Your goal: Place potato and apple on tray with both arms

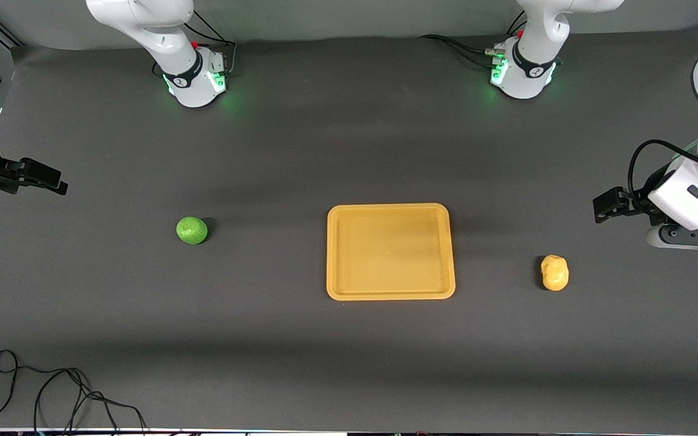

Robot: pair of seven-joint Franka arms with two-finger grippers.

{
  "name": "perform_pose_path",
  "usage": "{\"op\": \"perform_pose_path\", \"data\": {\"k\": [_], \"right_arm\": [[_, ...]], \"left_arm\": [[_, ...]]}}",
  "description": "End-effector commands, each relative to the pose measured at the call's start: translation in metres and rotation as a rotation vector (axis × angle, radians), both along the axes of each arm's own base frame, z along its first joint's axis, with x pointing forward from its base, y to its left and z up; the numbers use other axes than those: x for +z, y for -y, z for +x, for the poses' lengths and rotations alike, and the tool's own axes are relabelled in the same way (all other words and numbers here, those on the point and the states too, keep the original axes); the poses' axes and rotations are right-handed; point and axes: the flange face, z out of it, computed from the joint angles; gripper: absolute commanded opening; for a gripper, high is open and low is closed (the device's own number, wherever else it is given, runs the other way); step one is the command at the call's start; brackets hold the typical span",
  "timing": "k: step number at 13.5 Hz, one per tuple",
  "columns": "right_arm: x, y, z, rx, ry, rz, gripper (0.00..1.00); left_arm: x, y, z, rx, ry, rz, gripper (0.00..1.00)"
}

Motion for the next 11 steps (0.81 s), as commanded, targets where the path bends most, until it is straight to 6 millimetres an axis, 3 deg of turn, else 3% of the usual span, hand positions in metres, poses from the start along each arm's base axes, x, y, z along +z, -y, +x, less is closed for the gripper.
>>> {"op": "perform_pose_path", "data": {"k": [1, 3, 5, 7, 9, 11], "right_arm": [[0.002, 0.003, -0.006, 0.011, -0.006, -0.012, 1.00], [0.000, 0.002, -0.003, 0.011, 0.001, -0.009, 1.00], [-0.012, 0.002, -0.002, 0.013, 0.007, -0.010, 1.00], [-0.019, 0.001, -0.002, 0.012, 0.007, -0.008, 1.00], [-0.020, 0.001, -0.001, 0.012, 0.004, -0.008, 1.00], [-0.021, 0.002, 0.001, 0.011, 0.005, -0.008, 1.00]], "left_arm": [[-0.001, 0.001, -0.002, 0.015, 0.016, 0.008, 0.99], [-0.018, -0.001, -0.002, 0.017, 0.025, 0.007, 0.99], [-0.049, -0.006, 0.004, 0.020, 0.053, 0.007, 0.99], [-0.096, -0.008, 0.013, 0.012, 0.045, 0.011, 0.99], [-0.140, -0.023, 0.020, -0.001, 0.035, 0.015, 0.99], [-0.190, -0.022, 0.028, -0.045, -0.022, 0.014, 0.99]]}}
